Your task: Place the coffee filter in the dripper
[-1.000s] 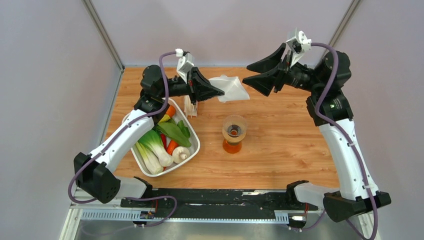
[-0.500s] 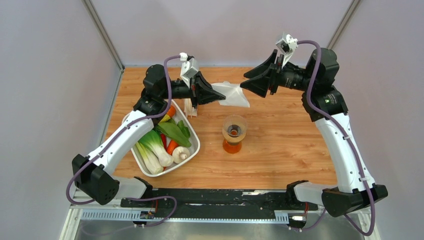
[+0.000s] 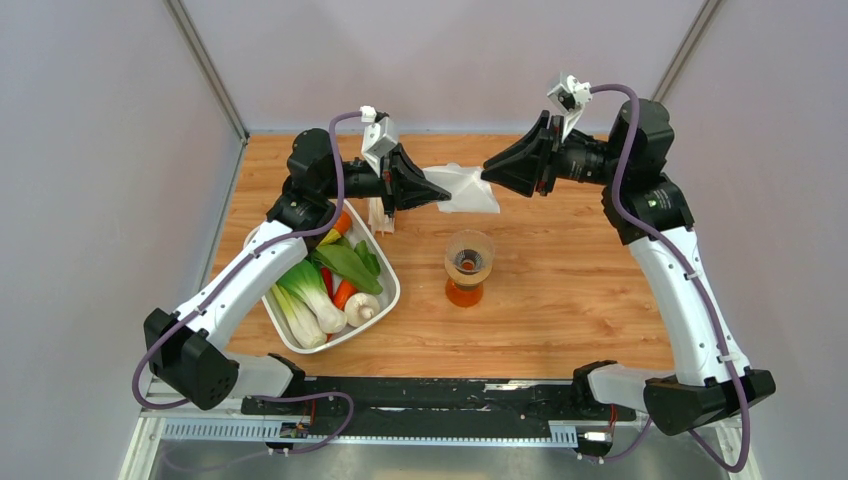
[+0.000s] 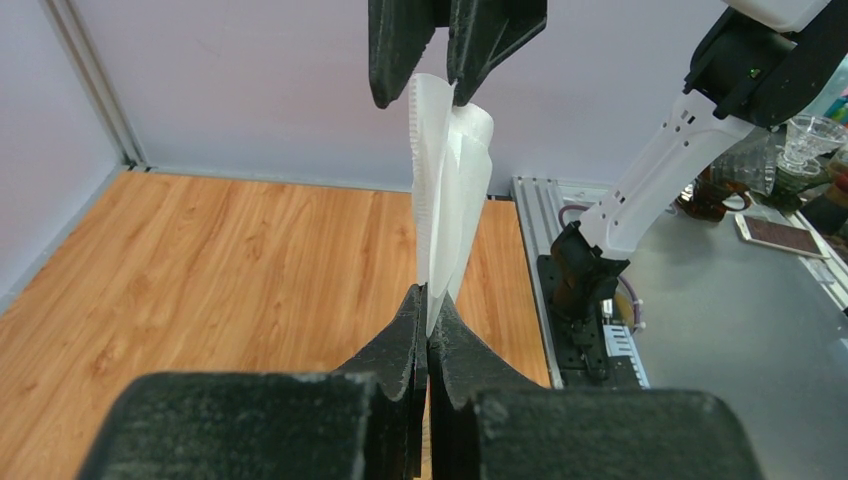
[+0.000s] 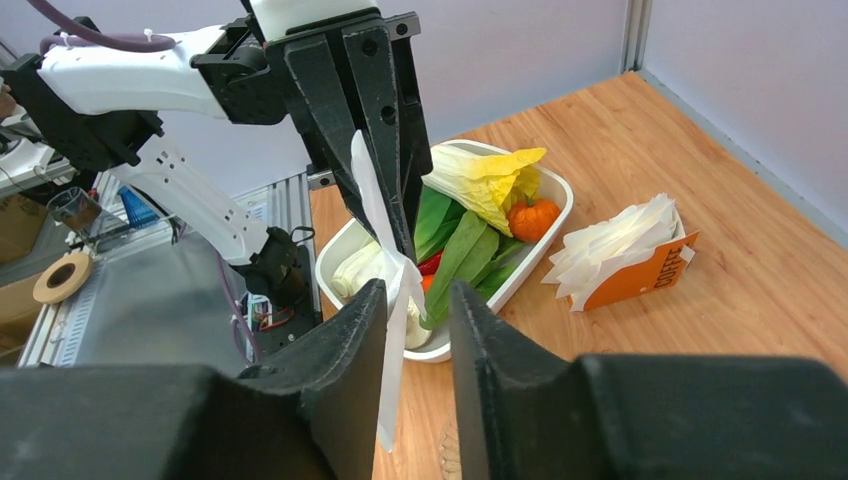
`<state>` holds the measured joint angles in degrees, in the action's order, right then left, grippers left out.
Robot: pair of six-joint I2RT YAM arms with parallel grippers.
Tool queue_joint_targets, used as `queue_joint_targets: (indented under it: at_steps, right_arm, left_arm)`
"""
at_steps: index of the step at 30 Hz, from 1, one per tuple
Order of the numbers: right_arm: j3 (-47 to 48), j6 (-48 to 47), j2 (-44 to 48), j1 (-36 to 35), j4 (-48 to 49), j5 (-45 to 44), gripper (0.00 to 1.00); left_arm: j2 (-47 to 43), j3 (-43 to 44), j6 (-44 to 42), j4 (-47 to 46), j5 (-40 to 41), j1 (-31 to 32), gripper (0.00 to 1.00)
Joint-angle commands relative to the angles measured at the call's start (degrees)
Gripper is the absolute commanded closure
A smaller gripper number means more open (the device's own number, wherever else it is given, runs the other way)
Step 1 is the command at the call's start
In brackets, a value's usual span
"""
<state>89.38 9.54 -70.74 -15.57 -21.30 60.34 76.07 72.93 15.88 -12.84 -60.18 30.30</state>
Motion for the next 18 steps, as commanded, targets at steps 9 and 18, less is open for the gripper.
queue_joint_targets:
  at_steps: [9, 18]
  right_arm:
    - [0.7, -2.4, 0.0, -0.3, -3.0, -1.6, 0.72]
    - [1.2, -7.7, -0.1, -1.6, -8.4, -4.1, 0.73]
  left_arm:
    - [-1.9, 3.4, -4.2, 1.4, -0.8, 0.5, 0.99]
    - [-1.2, 4.2, -4.6, 1.6, -0.9, 0.9, 0.99]
